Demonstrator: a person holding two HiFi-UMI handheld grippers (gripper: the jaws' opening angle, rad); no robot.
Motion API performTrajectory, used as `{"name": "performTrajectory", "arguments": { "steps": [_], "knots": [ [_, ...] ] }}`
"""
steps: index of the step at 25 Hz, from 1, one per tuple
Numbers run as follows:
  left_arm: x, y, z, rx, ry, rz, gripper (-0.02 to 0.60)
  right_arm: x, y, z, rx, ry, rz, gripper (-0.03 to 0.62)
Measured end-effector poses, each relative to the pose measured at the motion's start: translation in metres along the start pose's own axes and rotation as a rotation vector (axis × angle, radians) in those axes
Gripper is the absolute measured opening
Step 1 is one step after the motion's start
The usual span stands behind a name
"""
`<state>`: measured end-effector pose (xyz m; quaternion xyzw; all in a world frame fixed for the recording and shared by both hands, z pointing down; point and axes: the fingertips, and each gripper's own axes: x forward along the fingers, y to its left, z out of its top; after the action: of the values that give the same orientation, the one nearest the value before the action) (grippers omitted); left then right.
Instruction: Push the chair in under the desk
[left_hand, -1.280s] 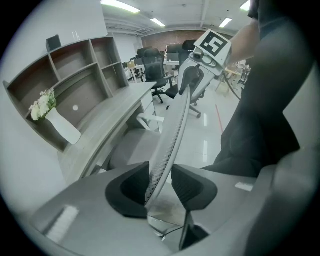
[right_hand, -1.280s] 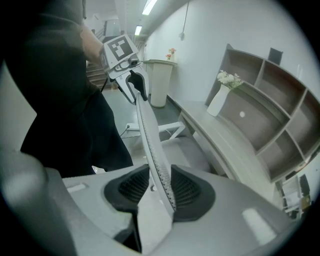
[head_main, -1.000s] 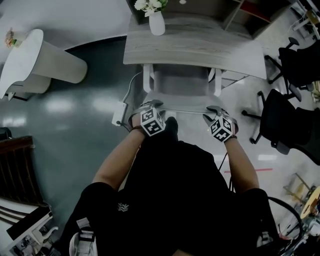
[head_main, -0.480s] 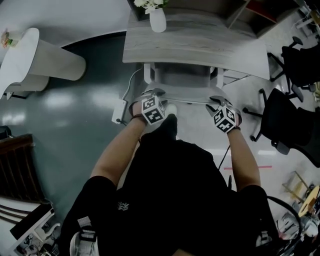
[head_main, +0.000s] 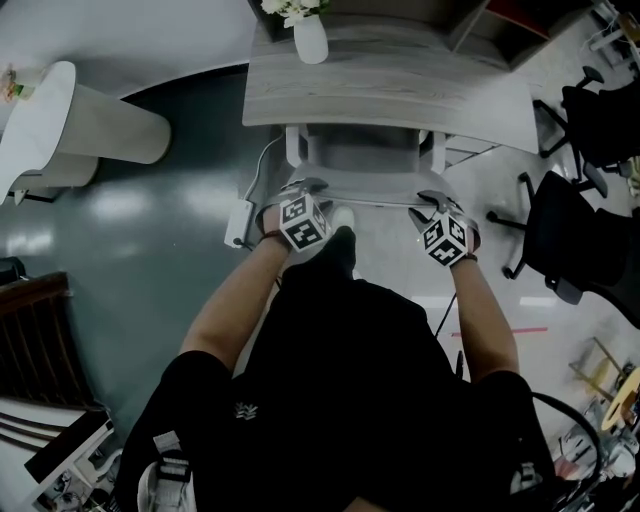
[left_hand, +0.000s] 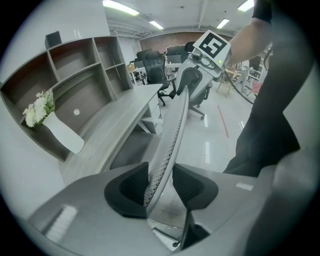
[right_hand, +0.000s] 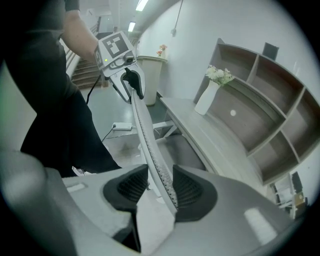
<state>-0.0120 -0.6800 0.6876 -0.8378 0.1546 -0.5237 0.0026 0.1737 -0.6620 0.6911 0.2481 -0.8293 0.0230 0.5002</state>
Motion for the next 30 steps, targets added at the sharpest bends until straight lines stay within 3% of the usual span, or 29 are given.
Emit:
{"name": "performTrajectory", "arguments": {
  "steps": [3, 8, 14, 18, 24, 27, 30],
  "knots": [
    [-0.003, -0.005, 0.0, -0.015, -0.021, 0.022, 0.158, -0.003, 0.004, 0.0, 0.04, -0.011, -0.014, 0.16],
    [-0.019, -0.011, 0.007, -0.095, -0.069, 0.094, 0.161, -0.022, 0.006, 0.007, 0.218, -0.1, -0.008, 0.173],
    [-0.074, 0.007, 0.031, -0.309, -0.317, 0.246, 0.103, -0.068, -0.004, 0.031, 0.346, -0.297, -0.122, 0.172],
    [-0.105, 0.021, 0.036, -0.447, -0.421, 0.326, 0.008, -0.084, -0.005, 0.036, 0.374, -0.348, -0.166, 0.115],
    [-0.13, 0.023, 0.03, -0.569, -0.555, 0.379, 0.006, -0.113, -0.016, 0.038, 0.445, -0.481, -0.284, 0.003],
    [-0.138, 0.021, 0.033, -0.594, -0.631, 0.399, 0.006, -0.117, -0.016, 0.033, 0.496, -0.513, -0.312, 0.002],
    [-0.136, 0.016, 0.032, -0.589, -0.644, 0.412, 0.006, -0.117, -0.015, 0.022, 0.555, -0.514, -0.325, 0.002]
  ]
}}
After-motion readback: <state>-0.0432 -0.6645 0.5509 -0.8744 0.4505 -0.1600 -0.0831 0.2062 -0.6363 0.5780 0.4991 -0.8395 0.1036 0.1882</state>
